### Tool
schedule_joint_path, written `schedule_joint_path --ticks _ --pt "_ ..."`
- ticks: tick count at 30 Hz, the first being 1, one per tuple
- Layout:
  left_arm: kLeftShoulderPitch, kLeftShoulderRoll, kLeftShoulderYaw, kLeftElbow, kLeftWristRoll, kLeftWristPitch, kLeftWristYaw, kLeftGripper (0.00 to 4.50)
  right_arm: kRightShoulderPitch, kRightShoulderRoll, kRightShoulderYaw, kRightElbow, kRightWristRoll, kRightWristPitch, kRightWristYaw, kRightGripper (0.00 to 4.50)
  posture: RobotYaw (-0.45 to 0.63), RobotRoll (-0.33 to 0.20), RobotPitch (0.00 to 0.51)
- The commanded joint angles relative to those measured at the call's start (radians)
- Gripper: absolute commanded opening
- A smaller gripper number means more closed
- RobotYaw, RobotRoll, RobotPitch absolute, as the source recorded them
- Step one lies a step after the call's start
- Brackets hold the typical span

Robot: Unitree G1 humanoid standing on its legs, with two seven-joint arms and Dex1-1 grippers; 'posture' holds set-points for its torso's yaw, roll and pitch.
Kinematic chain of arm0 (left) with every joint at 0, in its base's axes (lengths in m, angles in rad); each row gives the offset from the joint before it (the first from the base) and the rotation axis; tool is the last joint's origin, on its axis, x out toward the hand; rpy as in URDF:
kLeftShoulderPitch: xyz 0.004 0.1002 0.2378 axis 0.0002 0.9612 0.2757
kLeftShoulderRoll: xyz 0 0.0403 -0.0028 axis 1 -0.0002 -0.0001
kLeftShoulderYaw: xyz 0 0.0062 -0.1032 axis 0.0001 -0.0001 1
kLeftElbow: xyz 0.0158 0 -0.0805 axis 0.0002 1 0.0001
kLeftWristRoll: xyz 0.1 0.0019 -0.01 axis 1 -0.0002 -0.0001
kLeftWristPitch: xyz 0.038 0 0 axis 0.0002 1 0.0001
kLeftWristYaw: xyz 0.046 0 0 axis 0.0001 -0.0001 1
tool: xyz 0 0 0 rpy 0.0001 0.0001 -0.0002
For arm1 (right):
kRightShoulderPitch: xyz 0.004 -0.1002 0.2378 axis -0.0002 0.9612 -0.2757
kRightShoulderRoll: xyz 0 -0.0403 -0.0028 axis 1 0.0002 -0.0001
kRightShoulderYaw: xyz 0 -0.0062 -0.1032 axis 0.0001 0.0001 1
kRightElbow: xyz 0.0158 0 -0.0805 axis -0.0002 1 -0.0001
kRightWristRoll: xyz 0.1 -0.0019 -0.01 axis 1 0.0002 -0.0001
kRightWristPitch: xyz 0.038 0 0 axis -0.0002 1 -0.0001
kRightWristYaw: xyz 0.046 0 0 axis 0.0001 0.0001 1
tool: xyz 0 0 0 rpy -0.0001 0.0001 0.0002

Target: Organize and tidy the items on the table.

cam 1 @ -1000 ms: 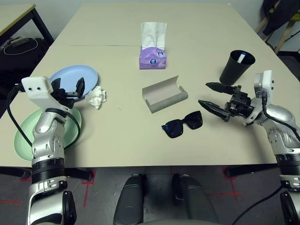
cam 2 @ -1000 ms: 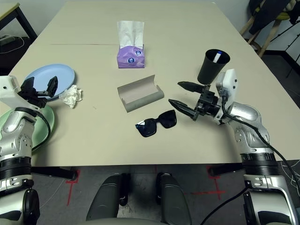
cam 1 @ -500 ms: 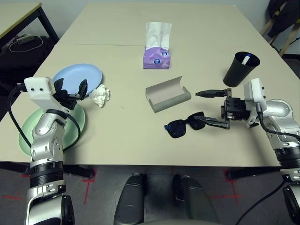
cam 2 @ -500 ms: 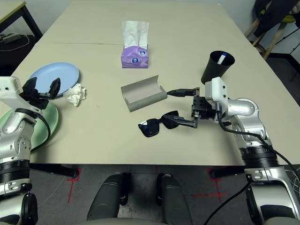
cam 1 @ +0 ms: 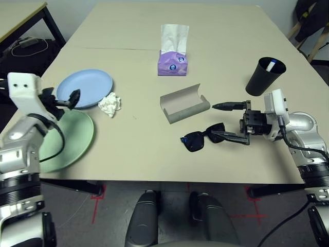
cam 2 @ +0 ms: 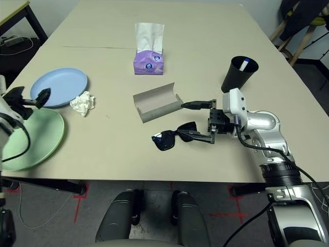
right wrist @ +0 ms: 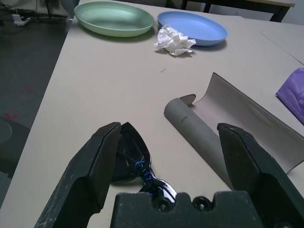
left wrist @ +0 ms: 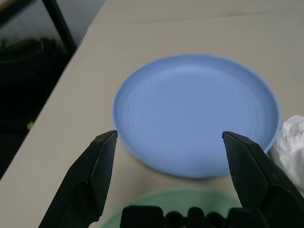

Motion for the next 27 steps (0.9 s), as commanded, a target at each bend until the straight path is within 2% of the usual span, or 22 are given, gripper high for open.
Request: schedule_joint_path --ticks 1,10,26,27 --pt "0.036 0.048 0.06 -0.017 -0.037 0.165 -0.009 4.5 0.019 0.001 0.009 -0.032 0.006 0.015 -0.012 4.46 0.12 0.0 0.137" --pt "0.17 0.16 0.124 0.02 -0.036 0.284 -0.103 4.5 0.025 0.022 0.022 -0.045 0.005 0.027 -0.032 4.46 0.14 0.0 0.143" --pt "0.243 0.175 0.167 0.164 -0.018 0.264 -0.141 4.5 0.037 0.035 0.035 -0.086 0.003 0.045 -0.069 4.46 0.13 0.0 0.14" --pt "0.242 0.174 0.167 0.17 -0.016 0.258 -0.139 4.13 0.035 0.035 0.036 -0.088 0.004 0.046 -0.07 4.5 0.13 0.0 0.14"
